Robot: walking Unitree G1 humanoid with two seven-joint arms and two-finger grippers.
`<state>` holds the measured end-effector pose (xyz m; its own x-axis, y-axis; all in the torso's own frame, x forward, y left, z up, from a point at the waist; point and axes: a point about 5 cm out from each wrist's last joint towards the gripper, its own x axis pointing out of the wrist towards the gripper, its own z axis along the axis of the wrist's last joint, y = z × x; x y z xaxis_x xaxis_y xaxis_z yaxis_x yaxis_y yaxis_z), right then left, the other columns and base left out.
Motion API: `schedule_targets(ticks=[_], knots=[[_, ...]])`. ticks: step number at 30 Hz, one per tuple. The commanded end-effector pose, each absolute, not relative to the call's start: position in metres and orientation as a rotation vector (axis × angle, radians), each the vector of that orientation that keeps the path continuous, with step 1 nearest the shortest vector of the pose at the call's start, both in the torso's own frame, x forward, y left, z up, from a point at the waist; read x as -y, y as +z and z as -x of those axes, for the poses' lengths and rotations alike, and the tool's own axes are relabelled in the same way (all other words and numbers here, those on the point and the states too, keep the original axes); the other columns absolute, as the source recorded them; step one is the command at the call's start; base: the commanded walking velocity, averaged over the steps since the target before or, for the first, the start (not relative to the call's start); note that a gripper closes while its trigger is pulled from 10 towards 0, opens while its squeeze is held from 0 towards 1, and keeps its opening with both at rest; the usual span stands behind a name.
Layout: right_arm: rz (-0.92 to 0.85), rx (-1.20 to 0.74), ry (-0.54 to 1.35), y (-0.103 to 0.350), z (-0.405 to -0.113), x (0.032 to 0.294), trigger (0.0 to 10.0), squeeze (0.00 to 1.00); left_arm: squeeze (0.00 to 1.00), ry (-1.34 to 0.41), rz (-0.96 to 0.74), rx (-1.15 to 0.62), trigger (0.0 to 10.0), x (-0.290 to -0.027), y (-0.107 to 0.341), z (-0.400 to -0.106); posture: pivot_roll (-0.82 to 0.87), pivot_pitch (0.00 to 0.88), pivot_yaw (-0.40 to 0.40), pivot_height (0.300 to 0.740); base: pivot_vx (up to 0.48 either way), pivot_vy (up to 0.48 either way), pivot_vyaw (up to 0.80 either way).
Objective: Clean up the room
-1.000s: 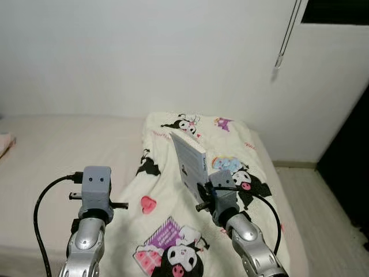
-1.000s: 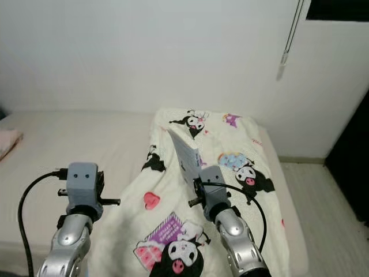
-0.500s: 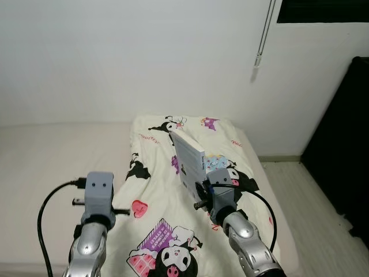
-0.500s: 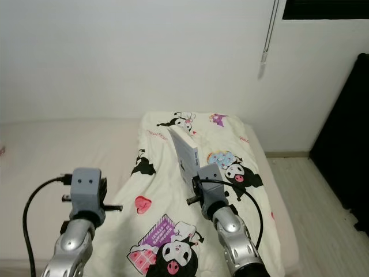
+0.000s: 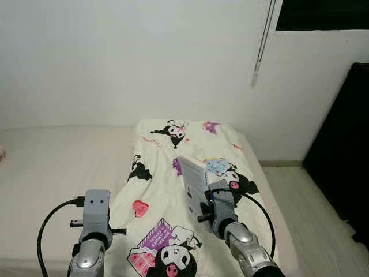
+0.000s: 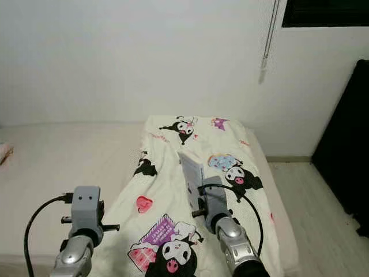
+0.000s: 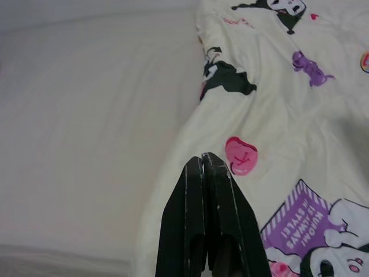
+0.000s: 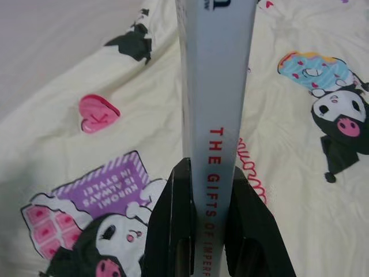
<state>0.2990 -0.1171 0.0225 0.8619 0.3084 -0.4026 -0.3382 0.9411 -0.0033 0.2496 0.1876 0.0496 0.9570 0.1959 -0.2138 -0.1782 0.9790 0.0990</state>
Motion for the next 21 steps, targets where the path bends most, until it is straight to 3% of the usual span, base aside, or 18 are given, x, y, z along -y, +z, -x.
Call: schedule_targets(ticks=[1, 21], knots=[[0.079, -0.378, 0.344, 0.03, -0.306, 0.113, 10.0, 0.0, 0.0, 0.185, -0.064, -0.242, 10.0, -0.187, 0.046, -0.245, -0.04, 0.0, 0.0, 0.74, 0.0, 0.0, 0.0], [0.105, -0.431, 0.322, 0.01, -0.294, 0.12, 10.0, 0.0, 0.0, 0.144, -0.063, -0.291, 10.0, -0.176, 0.029, -0.245, -0.05, 0.0, 0.001, 0.74, 0.0, 0.0, 0.0]])
